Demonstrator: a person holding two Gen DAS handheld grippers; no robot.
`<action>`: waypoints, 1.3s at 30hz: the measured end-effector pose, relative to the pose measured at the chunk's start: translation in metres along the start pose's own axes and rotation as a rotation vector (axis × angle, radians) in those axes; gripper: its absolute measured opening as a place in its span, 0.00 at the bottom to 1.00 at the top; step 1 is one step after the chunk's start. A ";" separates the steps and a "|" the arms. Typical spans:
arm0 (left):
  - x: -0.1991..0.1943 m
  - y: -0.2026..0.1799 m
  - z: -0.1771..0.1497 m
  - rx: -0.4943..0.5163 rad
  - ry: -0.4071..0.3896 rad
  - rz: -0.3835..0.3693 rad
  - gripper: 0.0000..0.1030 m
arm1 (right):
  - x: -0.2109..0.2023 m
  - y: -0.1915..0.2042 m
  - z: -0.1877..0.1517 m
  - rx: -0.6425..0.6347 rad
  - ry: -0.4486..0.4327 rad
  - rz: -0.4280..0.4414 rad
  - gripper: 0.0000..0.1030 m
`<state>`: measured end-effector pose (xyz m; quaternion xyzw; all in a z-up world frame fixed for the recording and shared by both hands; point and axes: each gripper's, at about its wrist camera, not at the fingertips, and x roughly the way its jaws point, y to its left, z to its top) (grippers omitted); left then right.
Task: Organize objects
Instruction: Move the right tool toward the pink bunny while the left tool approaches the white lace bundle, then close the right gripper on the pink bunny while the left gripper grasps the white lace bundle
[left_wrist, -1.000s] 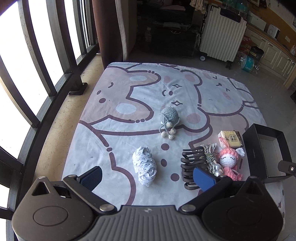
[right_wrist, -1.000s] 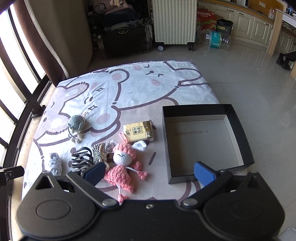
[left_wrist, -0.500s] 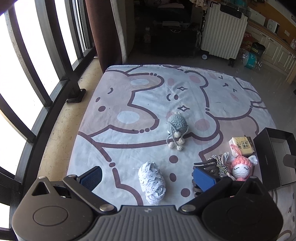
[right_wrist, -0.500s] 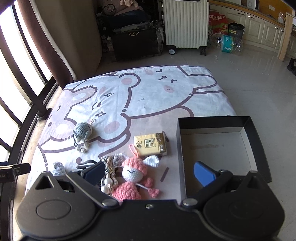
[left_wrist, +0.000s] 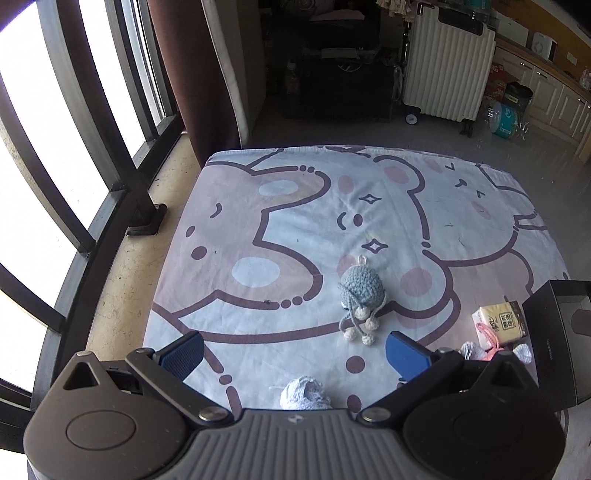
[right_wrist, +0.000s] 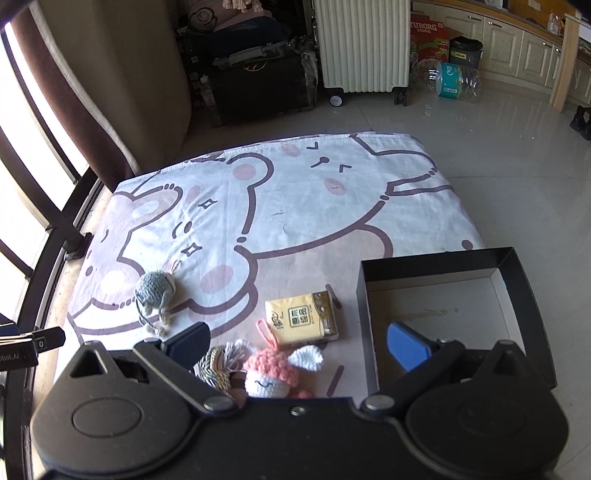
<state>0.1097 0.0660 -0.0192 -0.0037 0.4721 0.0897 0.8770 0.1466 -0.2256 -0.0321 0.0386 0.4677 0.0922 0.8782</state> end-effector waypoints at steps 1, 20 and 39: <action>0.002 -0.001 0.002 -0.003 0.000 -0.004 1.00 | 0.002 -0.001 0.001 0.006 0.002 0.002 1.00; 0.042 -0.009 -0.024 -0.047 0.066 0.028 1.00 | 0.048 -0.008 -0.032 0.103 0.056 0.047 1.00; 0.063 0.006 -0.057 -0.045 0.122 0.062 1.00 | 0.066 -0.015 -0.060 0.176 0.165 0.250 1.00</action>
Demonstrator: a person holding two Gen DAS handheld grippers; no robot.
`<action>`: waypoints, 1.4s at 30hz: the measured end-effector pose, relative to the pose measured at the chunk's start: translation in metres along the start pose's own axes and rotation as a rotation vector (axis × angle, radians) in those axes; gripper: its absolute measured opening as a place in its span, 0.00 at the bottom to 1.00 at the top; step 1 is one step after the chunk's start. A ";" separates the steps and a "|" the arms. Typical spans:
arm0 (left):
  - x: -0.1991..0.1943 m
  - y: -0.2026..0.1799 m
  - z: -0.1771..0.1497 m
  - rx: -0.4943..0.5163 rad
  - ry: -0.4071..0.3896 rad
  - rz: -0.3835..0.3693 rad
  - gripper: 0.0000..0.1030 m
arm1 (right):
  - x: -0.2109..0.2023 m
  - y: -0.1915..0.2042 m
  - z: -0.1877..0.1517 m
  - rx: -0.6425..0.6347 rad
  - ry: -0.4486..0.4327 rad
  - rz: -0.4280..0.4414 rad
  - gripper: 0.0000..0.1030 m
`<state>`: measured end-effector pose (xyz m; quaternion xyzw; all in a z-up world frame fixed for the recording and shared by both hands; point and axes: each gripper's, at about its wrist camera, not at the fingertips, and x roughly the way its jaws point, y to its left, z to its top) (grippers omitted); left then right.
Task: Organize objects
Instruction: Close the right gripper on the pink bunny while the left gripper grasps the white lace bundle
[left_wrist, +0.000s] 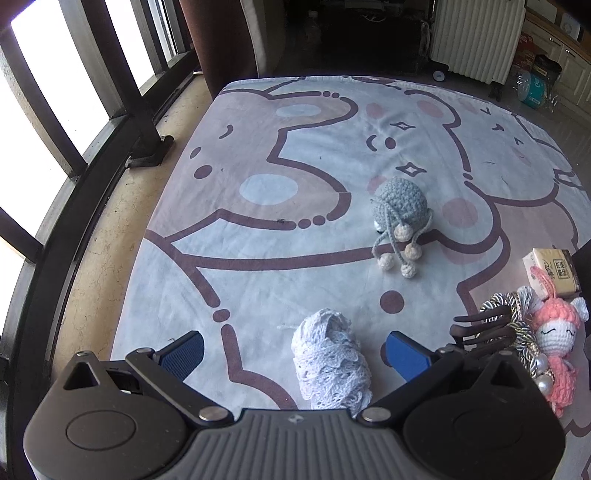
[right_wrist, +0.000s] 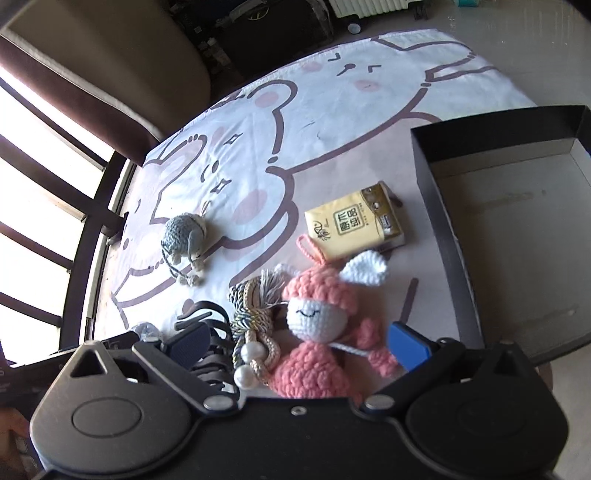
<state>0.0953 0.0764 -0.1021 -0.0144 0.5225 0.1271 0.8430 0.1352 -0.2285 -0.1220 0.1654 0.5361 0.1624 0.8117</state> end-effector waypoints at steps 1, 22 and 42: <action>0.000 0.000 -0.001 0.001 0.000 -0.001 1.00 | 0.001 0.000 -0.001 0.006 0.013 0.004 1.00; 0.019 0.005 -0.008 -0.055 0.035 -0.071 1.00 | 0.030 -0.008 -0.001 0.127 0.155 0.030 0.77; 0.034 0.013 -0.010 -0.179 0.109 -0.109 0.76 | 0.036 -0.004 0.002 0.142 0.139 0.002 0.64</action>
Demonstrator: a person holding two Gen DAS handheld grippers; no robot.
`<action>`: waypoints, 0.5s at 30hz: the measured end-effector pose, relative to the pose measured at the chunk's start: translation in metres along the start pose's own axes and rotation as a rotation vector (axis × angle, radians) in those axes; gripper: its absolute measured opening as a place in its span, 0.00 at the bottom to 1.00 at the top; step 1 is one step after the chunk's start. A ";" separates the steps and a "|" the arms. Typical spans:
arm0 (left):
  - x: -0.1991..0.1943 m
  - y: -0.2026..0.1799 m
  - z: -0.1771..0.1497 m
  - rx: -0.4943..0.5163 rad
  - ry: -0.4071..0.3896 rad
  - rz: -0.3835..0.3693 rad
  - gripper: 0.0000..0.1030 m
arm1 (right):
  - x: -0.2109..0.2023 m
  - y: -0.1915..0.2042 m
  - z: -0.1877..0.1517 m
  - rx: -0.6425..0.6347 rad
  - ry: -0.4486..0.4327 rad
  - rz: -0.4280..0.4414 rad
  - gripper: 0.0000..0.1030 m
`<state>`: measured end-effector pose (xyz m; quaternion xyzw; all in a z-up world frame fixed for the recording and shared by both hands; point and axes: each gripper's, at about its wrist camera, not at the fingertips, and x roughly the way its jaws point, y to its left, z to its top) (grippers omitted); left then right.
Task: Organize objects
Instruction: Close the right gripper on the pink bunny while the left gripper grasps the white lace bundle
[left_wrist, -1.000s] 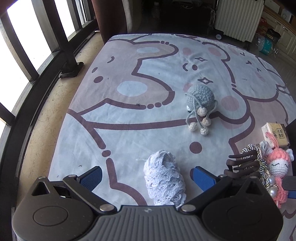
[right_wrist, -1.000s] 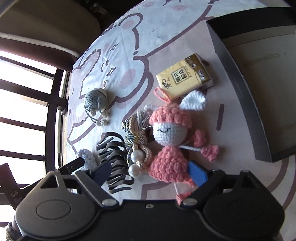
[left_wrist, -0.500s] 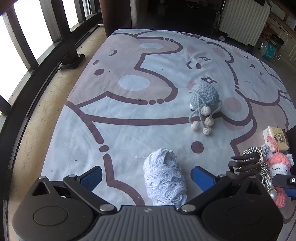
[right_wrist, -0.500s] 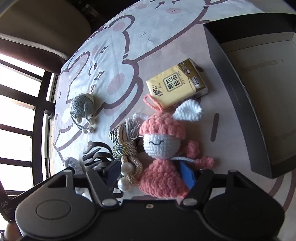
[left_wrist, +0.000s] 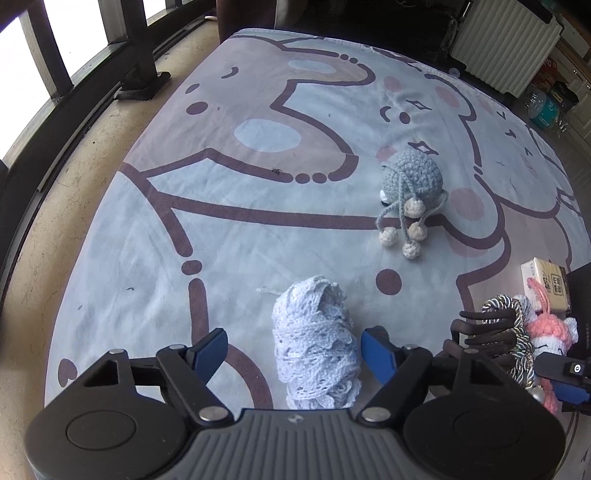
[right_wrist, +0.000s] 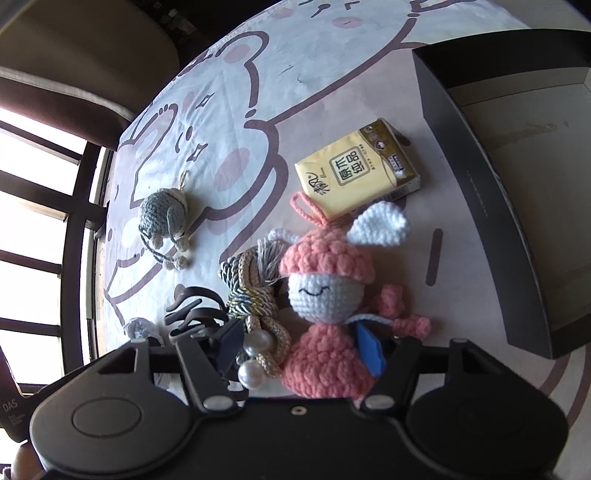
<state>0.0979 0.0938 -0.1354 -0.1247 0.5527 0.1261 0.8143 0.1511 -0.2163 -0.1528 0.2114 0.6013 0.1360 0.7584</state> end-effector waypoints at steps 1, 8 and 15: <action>0.000 0.000 0.000 -0.003 0.002 -0.001 0.75 | -0.002 -0.002 0.000 0.015 -0.003 0.003 0.61; 0.001 -0.001 0.000 -0.007 0.011 -0.004 0.70 | -0.012 -0.003 0.000 0.012 -0.006 -0.047 0.51; 0.004 -0.006 0.000 0.007 0.026 -0.005 0.63 | -0.001 0.007 -0.003 -0.062 0.017 -0.115 0.43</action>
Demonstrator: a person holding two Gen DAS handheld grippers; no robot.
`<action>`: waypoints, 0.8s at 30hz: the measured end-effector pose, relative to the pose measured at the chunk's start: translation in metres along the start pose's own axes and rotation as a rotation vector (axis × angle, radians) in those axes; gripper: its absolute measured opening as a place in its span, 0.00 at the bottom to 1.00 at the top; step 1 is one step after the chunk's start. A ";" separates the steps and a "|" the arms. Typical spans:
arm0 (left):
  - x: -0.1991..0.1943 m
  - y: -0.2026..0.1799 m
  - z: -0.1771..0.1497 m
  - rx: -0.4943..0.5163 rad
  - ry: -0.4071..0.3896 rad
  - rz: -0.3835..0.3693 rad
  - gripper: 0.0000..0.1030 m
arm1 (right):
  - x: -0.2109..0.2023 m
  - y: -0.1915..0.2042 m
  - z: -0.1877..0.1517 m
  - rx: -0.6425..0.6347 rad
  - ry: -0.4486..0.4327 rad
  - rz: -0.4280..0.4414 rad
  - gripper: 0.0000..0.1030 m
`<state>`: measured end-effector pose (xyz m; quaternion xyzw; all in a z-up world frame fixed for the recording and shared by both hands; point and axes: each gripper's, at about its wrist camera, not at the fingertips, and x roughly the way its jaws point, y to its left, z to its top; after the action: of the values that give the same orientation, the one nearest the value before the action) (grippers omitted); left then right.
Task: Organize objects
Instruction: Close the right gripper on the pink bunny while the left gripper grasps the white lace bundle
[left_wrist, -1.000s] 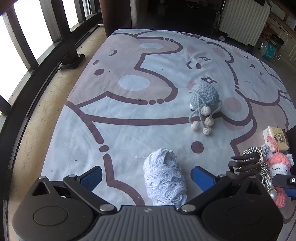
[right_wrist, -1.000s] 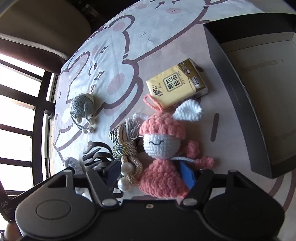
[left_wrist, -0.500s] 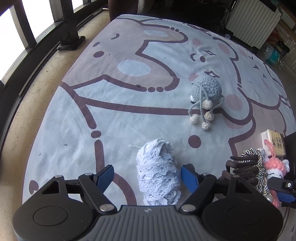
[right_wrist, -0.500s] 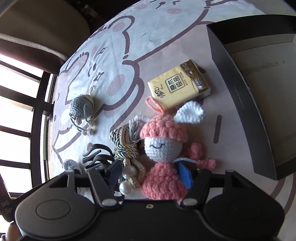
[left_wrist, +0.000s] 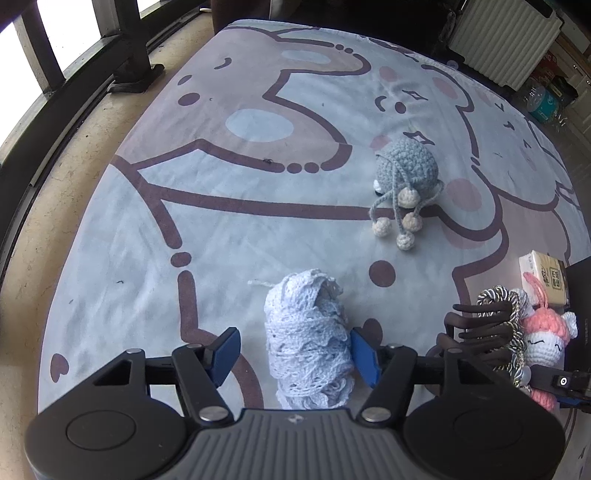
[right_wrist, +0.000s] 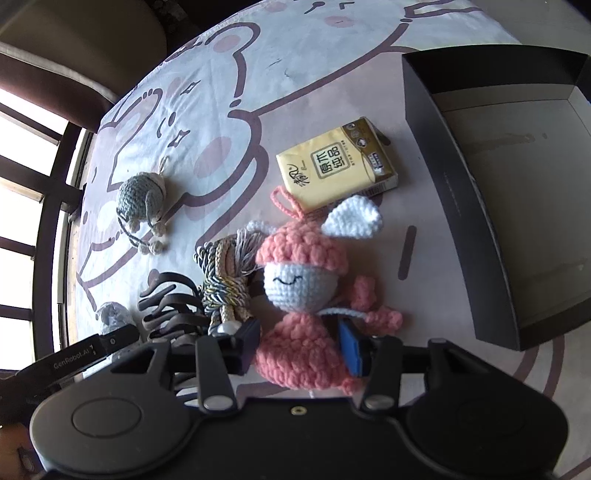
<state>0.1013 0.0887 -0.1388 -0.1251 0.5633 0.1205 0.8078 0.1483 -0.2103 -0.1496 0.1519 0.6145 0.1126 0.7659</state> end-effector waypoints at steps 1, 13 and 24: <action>0.001 -0.001 0.000 0.001 0.004 0.002 0.63 | 0.001 0.000 0.000 0.002 -0.001 -0.004 0.41; 0.006 -0.002 -0.002 -0.005 0.034 0.024 0.46 | 0.011 0.004 0.001 -0.035 0.002 0.004 0.37; -0.013 0.002 -0.002 -0.032 -0.008 0.025 0.38 | -0.008 0.005 -0.002 -0.082 -0.028 0.018 0.33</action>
<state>0.0943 0.0896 -0.1276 -0.1305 0.5595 0.1399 0.8064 0.1449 -0.2080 -0.1408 0.1274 0.5973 0.1426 0.7789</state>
